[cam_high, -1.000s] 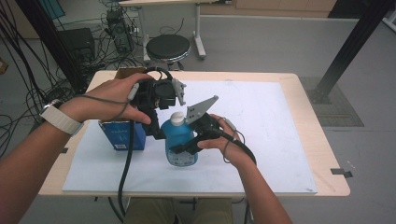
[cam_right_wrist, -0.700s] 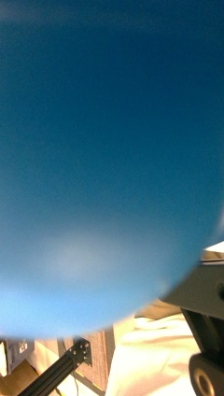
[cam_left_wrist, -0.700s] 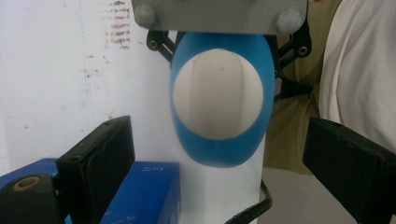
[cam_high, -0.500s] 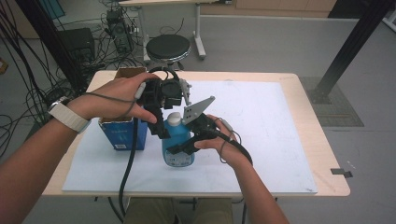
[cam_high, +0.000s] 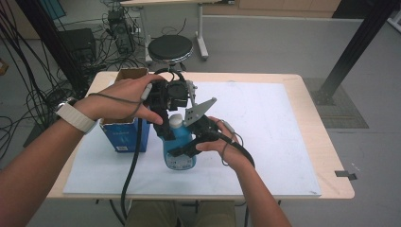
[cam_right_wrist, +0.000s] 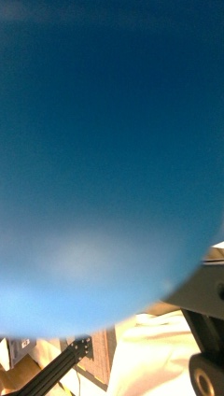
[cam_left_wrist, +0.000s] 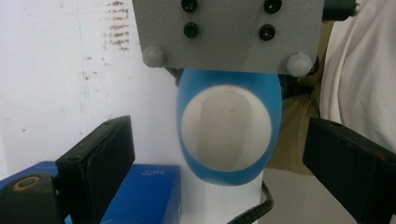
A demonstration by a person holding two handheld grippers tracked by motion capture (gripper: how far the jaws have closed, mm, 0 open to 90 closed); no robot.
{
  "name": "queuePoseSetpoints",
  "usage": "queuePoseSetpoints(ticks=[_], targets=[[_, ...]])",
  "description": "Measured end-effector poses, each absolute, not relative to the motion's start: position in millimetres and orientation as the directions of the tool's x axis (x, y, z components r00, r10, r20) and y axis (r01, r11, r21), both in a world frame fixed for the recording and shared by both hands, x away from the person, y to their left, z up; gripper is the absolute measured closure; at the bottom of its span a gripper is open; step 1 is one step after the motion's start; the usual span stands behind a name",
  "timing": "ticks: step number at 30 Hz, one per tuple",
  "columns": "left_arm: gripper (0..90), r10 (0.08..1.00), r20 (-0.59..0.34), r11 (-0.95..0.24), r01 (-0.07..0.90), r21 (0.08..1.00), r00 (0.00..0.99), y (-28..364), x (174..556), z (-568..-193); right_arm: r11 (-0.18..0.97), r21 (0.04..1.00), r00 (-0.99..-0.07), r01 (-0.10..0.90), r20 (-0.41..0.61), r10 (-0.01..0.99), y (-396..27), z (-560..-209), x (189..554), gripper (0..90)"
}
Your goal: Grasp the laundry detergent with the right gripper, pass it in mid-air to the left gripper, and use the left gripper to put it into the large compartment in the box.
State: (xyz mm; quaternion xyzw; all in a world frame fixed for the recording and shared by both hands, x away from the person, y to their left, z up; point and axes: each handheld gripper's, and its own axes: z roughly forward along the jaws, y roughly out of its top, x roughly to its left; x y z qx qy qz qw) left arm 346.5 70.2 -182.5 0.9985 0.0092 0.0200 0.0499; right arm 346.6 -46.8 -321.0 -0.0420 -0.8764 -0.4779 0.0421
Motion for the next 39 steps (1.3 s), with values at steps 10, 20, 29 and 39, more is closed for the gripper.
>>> queuePoseSetpoints(ticks=[10,20,29,39], targets=[[9.7,0.024,0.04,-0.994,0.019,0.105,0.999,69.5,347.3,-182.6,0.546,0.829,-0.992,0.117,0.118,0.033,-47.2,-321.6,346.9,43.6],[9.8,0.021,0.043,-0.994,0.017,0.108,0.999,70.1,346.6,-182.2,0.539,0.834,-0.992,0.119,0.116,0.039,-49.2,-321.2,346.4,43.6],[9.8,0.022,0.046,-0.993,0.017,0.115,0.999,71.4,345.1,-182.1,0.537,0.836,-0.993,0.116,0.114,0.037,-48.3,-319.2,345.5,43.6],[9.8,0.031,0.047,-0.993,0.026,0.116,0.998,73.8,344.7,-181.6,0.538,0.834,-0.992,0.12,0.117,0.039,-48.6,-319.6,344.8,43.6]])
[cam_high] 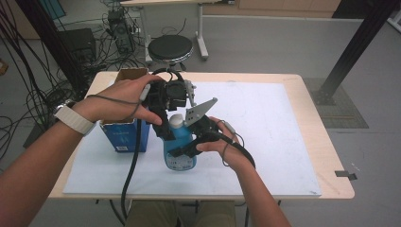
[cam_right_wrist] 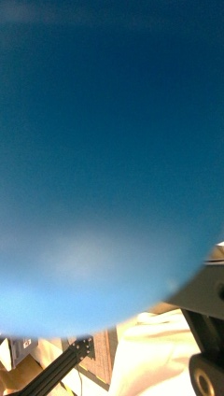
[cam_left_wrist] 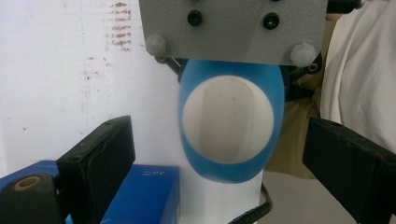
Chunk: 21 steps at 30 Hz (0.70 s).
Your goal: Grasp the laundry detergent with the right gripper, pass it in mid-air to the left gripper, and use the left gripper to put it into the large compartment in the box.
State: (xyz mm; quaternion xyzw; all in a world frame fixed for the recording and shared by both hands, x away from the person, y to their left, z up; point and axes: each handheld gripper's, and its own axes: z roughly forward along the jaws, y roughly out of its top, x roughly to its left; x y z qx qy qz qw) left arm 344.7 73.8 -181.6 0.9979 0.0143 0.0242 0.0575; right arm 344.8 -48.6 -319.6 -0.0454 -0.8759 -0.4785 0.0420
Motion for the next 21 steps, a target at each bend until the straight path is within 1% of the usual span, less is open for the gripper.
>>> queuePoseSetpoints(ticks=[21], targets=[[10.0,0.037,0.044,-0.993,0.032,0.115,0.998,73.2,345.9,-182.8,0.532,0.839,-0.993,0.117,0.116,0.035,-50.7,-319.0,345.1,43.6]])
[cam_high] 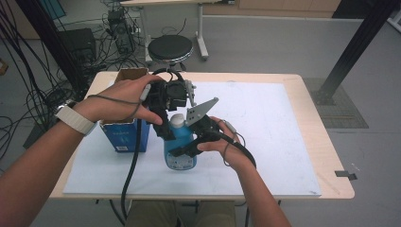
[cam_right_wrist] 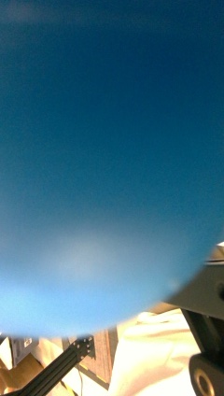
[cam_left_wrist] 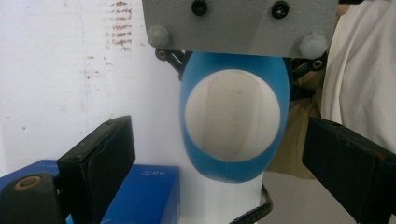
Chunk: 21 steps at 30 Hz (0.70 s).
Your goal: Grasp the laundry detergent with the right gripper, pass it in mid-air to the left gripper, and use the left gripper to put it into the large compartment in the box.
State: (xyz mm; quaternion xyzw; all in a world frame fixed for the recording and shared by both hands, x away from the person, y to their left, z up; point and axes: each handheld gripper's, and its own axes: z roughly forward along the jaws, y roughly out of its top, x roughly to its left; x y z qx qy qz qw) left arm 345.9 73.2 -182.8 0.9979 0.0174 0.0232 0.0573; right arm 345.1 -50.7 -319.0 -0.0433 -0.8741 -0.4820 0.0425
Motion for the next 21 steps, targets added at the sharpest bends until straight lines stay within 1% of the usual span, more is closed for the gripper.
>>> queuePoseSetpoints(ticks=[21], targets=[[10.0,0.033,0.043,-0.993,0.028,0.118,0.999,71.8,346.0,-183.9,0.532,0.838,-0.992,0.121,0.122,0.033,-52.2,-319.7,345.5,43.5]])
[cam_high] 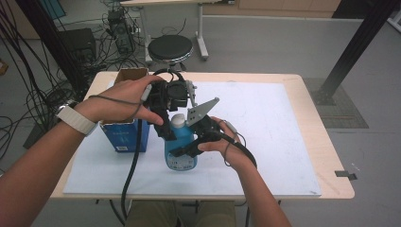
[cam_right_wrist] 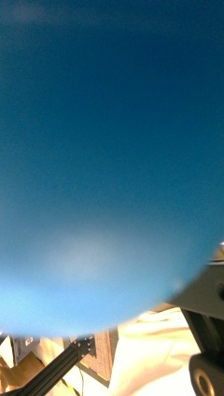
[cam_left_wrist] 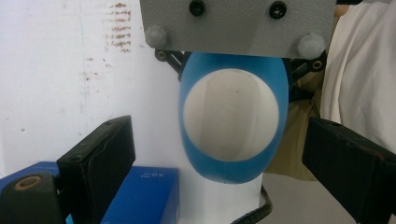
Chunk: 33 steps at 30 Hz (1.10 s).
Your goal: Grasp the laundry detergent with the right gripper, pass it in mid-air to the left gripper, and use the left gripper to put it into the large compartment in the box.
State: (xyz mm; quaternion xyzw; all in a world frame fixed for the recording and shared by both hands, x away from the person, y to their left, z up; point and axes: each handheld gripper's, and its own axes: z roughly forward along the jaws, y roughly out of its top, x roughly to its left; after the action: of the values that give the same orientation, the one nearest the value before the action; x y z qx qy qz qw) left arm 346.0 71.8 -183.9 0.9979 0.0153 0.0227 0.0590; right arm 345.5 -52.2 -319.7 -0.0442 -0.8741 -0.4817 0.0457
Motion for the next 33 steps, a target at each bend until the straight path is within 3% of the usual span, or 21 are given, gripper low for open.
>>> queuePoseSetpoints(ticks=[33], targets=[[10.0,0.038,0.036,-0.992,0.033,0.119,0.999,72.4,345.6,-185.6,0.535,0.835,-0.991,0.131,0.133,0.036,-52.8,-321.1,345.7,43.4]])
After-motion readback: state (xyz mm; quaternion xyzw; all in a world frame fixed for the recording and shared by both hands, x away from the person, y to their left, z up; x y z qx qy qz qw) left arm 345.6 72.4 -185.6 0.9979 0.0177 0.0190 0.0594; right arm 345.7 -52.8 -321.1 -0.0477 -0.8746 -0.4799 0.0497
